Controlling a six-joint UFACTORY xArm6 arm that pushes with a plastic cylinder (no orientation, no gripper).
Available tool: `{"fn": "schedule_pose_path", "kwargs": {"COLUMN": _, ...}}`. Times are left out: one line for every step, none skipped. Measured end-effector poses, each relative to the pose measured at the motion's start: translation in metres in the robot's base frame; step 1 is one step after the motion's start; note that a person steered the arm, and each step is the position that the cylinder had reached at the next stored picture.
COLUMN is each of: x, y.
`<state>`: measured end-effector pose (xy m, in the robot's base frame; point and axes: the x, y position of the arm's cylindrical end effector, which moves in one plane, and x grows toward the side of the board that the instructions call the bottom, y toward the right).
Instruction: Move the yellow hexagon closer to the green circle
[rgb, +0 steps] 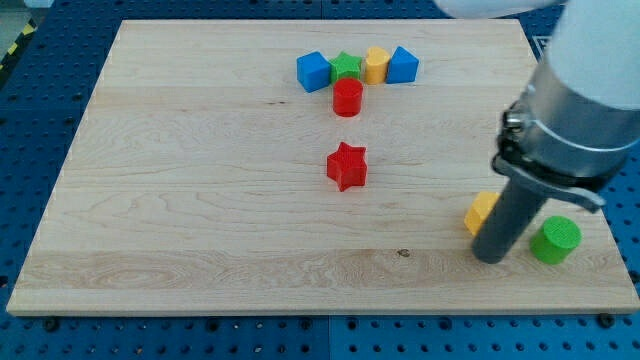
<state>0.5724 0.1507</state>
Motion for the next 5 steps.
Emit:
{"fn": "schedule_pose_path", "kwargs": {"x": -0.002, "y": -0.037}}
{"fn": "schedule_pose_path", "kwargs": {"x": -0.011, "y": -0.058}}
{"fn": "schedule_pose_path", "kwargs": {"x": -0.022, "y": -0.024}}
{"fn": "schedule_pose_path", "kwargs": {"x": -0.022, "y": -0.021}}
{"fn": "schedule_pose_path", "kwargs": {"x": -0.022, "y": -0.021}}
